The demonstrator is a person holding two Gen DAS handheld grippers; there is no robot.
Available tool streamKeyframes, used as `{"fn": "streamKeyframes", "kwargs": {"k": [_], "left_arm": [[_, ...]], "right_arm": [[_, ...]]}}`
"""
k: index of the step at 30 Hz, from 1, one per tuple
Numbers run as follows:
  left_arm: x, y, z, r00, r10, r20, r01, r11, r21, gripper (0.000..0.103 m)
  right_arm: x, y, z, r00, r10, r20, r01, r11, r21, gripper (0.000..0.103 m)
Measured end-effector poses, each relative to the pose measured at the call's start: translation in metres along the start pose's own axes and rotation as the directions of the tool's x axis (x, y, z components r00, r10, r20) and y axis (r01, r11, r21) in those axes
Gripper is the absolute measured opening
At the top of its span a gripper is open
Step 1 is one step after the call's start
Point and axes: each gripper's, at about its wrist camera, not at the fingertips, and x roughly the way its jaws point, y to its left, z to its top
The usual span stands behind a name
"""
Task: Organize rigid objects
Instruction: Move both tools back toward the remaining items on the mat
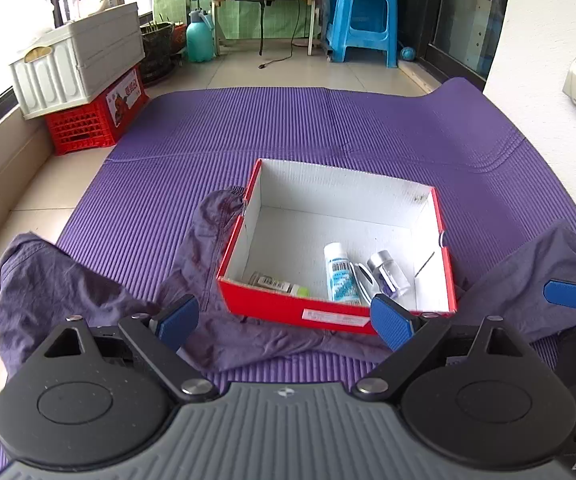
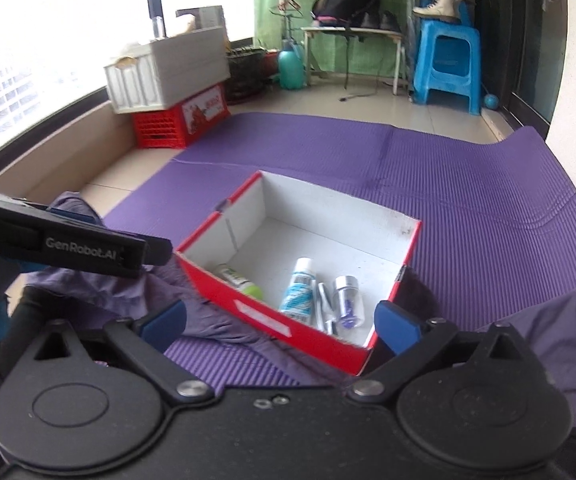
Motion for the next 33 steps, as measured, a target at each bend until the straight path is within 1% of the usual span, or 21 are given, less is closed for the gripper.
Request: {"fn": "streamKeyframes", "kwargs": {"k": [5,10,14,17,20,23,25,26,29,33], "left_arm": [[-0.019,0.006,-0.020,1.000,-0.001,0.009,0.001,0.999,-0.035,0.093],[-0.030,0.013,-0.045,1.000,0.007,0.004,-0.007,0.997,-0.071,0.093],[-0.031,0.017,-0.070,1.000,0.001,-0.014,-0.002,0.995,-0.095,0.093],[-0.029,0.014,-0.089,1.000,-0.018,-0.026,0.015,0.995,-0.095,0.093],[-0.023,0.014,-0.107,0.997,-0.054,-0.056,0.044,0.987,-0.154,0.093],[-0.011,0.010,-0.125,0.988,-0.119,-0.096,0.095,0.969,-0.226,0.093],[-0.006,0.002,-0.135,0.986,-0.130,-0.107,0.103,0.969,-0.226,0.093],[-0.003,-0.001,-0.141,0.986,-0.123,-0.109,0.097,0.971,-0.217,0.093],[0.007,-0.007,-0.156,0.991,-0.069,-0.118,0.047,0.983,-0.180,0.093],[0.025,0.004,-0.177,0.985,-0.019,-0.169,-0.014,0.982,-0.190,0.093]], "right_arm": [[-0.015,0.009,-0.016,1.000,0.026,0.013,-0.026,1.000,0.002,0.103],[-0.022,0.016,-0.038,0.998,0.054,-0.011,-0.055,0.998,-0.017,0.103],[-0.021,0.016,-0.059,0.998,0.046,-0.033,-0.046,0.999,-0.015,0.103],[-0.016,0.013,-0.075,0.997,0.047,-0.064,-0.046,0.999,0.013,0.102],[-0.010,0.010,-0.093,0.994,0.055,-0.093,-0.051,0.998,0.046,0.102],[-0.004,0.008,-0.110,0.991,0.063,-0.118,-0.054,0.996,0.076,0.102],[0.001,0.007,-0.120,0.988,0.074,-0.139,-0.061,0.993,0.097,0.102],[0.003,0.007,-0.125,0.986,0.076,-0.148,-0.060,0.993,0.104,0.101],[0.008,0.008,-0.136,0.982,0.076,-0.171,-0.058,0.992,0.108,0.101],[0.016,0.008,-0.148,0.979,0.066,-0.195,-0.048,0.994,0.096,0.101]]}}
